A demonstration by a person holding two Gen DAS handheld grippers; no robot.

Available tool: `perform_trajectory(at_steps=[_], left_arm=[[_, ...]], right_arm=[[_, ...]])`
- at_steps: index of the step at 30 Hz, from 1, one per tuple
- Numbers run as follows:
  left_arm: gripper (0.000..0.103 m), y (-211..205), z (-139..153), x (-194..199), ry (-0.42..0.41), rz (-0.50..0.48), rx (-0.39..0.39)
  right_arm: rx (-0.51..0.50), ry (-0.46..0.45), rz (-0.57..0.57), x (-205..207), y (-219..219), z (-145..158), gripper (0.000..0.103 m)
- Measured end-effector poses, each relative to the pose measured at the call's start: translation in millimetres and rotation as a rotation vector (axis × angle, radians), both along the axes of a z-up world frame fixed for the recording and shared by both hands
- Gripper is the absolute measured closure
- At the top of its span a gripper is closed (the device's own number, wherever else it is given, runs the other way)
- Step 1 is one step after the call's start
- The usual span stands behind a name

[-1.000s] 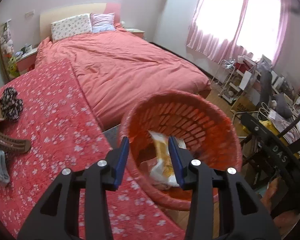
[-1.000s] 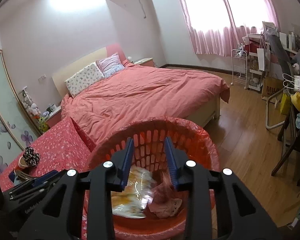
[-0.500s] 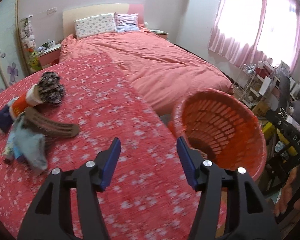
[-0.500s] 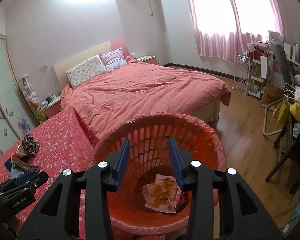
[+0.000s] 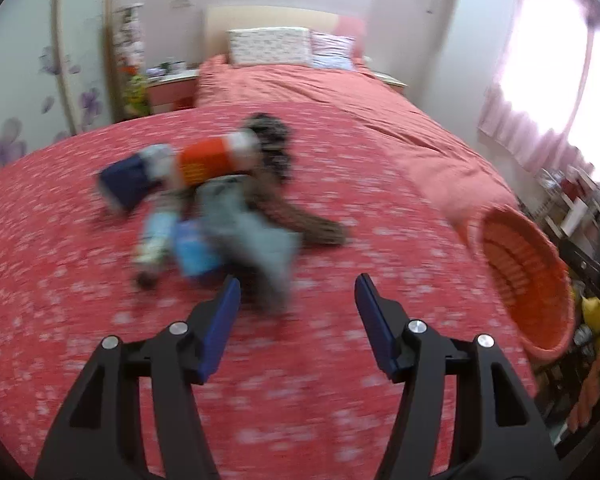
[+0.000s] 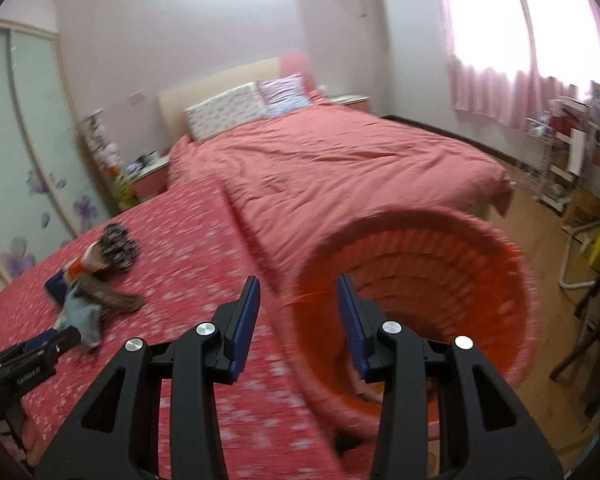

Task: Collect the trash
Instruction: 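Grasp the hand cream tube with the left tool while the right tool grasps the grey sock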

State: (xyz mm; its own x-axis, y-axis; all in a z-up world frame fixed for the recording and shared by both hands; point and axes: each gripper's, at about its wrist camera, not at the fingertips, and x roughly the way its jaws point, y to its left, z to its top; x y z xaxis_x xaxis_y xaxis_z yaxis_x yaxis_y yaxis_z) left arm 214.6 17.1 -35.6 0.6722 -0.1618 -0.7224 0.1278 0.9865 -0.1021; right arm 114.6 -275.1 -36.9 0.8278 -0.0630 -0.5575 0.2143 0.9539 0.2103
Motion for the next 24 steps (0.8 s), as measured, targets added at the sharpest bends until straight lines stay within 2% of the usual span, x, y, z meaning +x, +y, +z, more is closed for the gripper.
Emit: perform_trajectory(at_steps=[9,15,24], left_arm=[[0.035,91.2,-3.1,-7.4,-0.007,0.187,0.015],[0.032,125.6,-3.2,-14.2,-0.021,0.238,0.001],[0.032,152.5,-8.5,-15.8,-0.004,0.276,-0.025]], right_arm=[[0.015,0.051,0.249,29.3,90.3,-1.2,0.062],[0.013,0.099,0.405,46.5,151.6,-9.4,0.062],[0.002,0.15,0.477,71.1,202.6,-23.8,0.068]])
